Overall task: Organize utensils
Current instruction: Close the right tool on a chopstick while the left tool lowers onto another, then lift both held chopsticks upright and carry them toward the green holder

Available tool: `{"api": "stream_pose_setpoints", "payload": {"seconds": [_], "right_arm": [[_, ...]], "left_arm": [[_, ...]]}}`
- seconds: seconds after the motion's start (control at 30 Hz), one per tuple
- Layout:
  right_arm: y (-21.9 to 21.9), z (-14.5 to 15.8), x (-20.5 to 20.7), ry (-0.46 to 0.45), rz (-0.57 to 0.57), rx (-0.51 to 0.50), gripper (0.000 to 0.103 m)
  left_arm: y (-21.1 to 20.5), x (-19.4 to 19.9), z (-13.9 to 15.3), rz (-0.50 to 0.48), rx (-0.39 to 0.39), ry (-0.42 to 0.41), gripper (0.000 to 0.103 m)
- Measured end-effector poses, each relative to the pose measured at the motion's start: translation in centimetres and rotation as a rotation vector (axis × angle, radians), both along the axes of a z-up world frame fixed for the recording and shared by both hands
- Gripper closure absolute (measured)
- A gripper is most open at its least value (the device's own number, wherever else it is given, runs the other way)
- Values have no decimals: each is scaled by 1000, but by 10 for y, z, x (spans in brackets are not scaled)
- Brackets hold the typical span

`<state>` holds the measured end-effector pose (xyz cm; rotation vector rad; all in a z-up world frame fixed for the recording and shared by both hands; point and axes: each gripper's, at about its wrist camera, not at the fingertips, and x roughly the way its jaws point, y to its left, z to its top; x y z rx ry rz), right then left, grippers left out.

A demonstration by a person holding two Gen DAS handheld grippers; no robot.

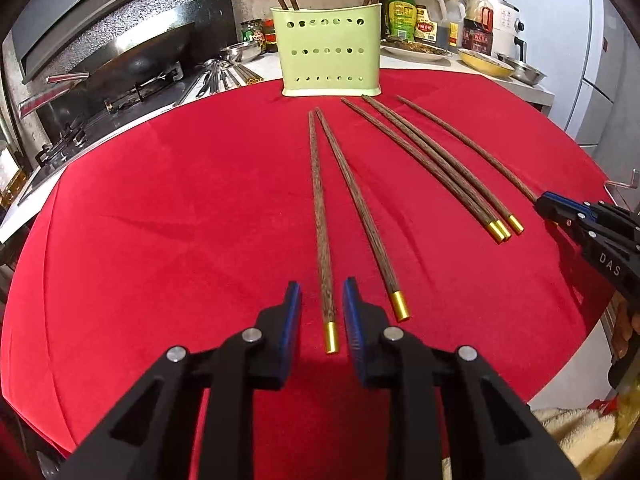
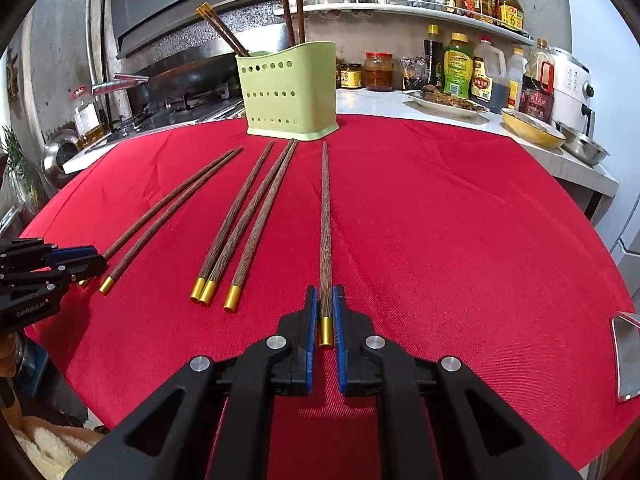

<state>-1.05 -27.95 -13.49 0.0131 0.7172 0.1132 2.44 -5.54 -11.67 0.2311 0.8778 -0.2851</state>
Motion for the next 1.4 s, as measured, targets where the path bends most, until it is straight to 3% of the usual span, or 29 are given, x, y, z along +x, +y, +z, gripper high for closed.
{"api": "stream_pose_setpoints", "payload": {"seconds": [0.13,0.23,0.43,0.93,1.17,1.4], "right_arm": [[1,0,-3,-3,-14,-13,91],[2,0,-5,-3,-15,-16,96],[0,10,-11,-28,-32,8,96],[-4,114,-22,-263,21,69,96],[-2,161,-16,-370,41,60,96],[-3,192,2,-416,51,63,96]], "left_arm": [[0,-4,-1,-1,-2,-17,81],[2,-5,-1,11,11,-40,95],[18,-4,8,14,-106,-42,96],[45,-15,124,37,-233,-389,96],[53,-14,160,42,-269,-482,96],[55,-6,167,36,-276,-497,96]]}}
